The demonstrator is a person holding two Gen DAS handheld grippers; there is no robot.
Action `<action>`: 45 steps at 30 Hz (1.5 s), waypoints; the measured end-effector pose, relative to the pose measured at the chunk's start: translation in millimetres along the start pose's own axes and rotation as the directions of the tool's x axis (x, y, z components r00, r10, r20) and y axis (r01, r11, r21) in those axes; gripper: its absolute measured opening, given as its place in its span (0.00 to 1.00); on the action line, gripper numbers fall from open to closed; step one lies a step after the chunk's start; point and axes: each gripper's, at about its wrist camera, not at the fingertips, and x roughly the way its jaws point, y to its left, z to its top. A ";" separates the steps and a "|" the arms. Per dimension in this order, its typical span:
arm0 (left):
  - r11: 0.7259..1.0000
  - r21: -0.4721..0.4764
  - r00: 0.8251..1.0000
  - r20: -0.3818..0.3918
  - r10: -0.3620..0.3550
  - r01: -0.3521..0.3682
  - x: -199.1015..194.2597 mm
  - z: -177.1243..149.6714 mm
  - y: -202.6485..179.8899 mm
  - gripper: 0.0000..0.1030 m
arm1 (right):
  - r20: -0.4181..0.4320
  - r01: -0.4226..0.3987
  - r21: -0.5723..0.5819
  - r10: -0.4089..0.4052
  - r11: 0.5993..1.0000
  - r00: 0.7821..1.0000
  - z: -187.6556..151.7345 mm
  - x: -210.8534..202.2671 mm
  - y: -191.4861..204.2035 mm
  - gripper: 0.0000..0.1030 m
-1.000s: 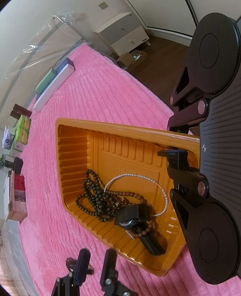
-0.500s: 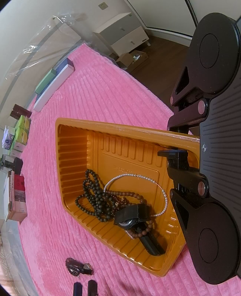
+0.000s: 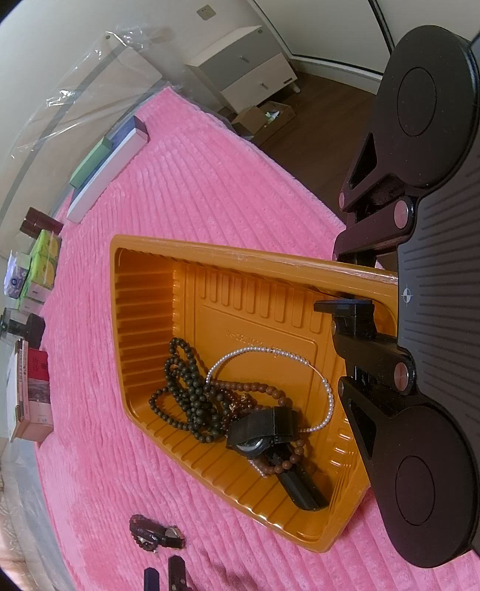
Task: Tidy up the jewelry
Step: 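Move the open left tool from the tray to the black strap watch, then grasp the black strap watch with gold face using the left tool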
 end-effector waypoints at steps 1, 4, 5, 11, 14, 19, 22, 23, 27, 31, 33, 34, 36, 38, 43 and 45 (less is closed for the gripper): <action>1.000 -0.016 1.000 0.000 0.005 -0.005 2.9 1.2 0.7 0.48 | 0.000 0.000 0.001 0.000 1.000 1.000 -0.1 -0.1 0.1 0.04; 0.999 -0.022 1.000 -0.002 0.024 -0.024 11.8 5.1 -0.2 0.48 | -0.001 0.000 0.000 0.000 1.000 1.000 0.1 -0.1 0.3 0.04; 0.999 -0.016 1.000 -0.002 0.027 -0.027 14.2 6.6 -1.5 0.48 | 0.000 0.000 0.000 0.000 1.000 1.000 0.0 -0.1 0.4 0.04; 0.998 0.021 0.998 -0.013 0.055 -0.055 30.2 9.9 -10.0 0.49 | -0.001 0.000 0.000 0.000 1.000 1.000 -0.3 0.4 0.2 0.04; 0.997 0.032 0.997 -0.026 0.067 -0.066 38.3 9.5 -10.9 0.49 | -0.001 0.000 0.000 0.000 1.000 1.000 -0.2 0.5 0.2 0.04; 0.996 0.015 0.995 -0.046 0.085 -0.084 44.1 8.9 -6.1 0.47 | -0.003 0.001 -0.001 -0.001 1.000 1.000 -0.8 1.1 -0.1 0.04; 0.997 0.009 0.995 -0.054 0.080 -0.080 43.9 8.8 -2.9 0.47 | -0.003 0.001 -0.001 -0.001 1.000 1.000 -1.5 1.3 -0.1 0.04; 0.997 0.008 0.995 -0.057 0.079 -0.079 43.7 9.3 -1.9 0.46 | -0.003 0.002 0.000 -0.002 1.000 1.000 -1.3 1.3 -0.1 0.04; 0.997 0.020 0.996 -0.062 0.069 -0.068 41.5 11.0 -2.1 0.39 | -0.003 0.002 -0.001 -0.002 1.000 1.000 -1.3 1.2 -0.2 0.04; 0.998 0.030 0.996 -0.067 0.063 -0.061 38.5 10.4 -1.9 0.32 | -0.003 0.002 -0.001 -0.002 1.000 1.000 -1.5 1.2 -0.3 0.04; 0.998 0.032 0.996 -0.069 0.063 -0.061 37.0 9.6 -0.3 0.31 | -0.004 0.001 0.000 -0.001 1.000 1.000 -1.4 1.1 -0.1 0.04; 0.998 0.033 0.996 -0.069 0.064 -0.062 36.1 9.0 0.4 0.30 | -0.004 0.001 0.000 -0.001 1.000 1.000 -1.8 1.0 -0.4 0.04; 0.998 0.031 0.995 -0.072 0.062 -0.060 34.8 8.8 1.9 0.29 | -0.003 0.002 -0.001 -0.002 1.000 1.000 -1.5 1.1 0.0 0.04; 0.998 0.023 0.996 -0.076 0.052 -0.051 33.9 8.3 3.9 0.22 | -0.003 0.002 0.000 -0.002 1.000 1.000 -1.6 1.0 -0.2 0.04; 0.999 0.003 0.995 -0.081 0.052 -0.052 31.7 5.1 9.9 0.16 | -0.003 0.002 -0.001 -0.002 1.000 1.000 -1.5 0.9 -0.3 0.04; 0.999 -0.019 0.996 -0.080 0.048 -0.049 31.6 3.9 13.7 0.16 | -0.003 0.002 -0.002 -0.002 1.000 1.000 -1.5 0.9 -0.2 0.04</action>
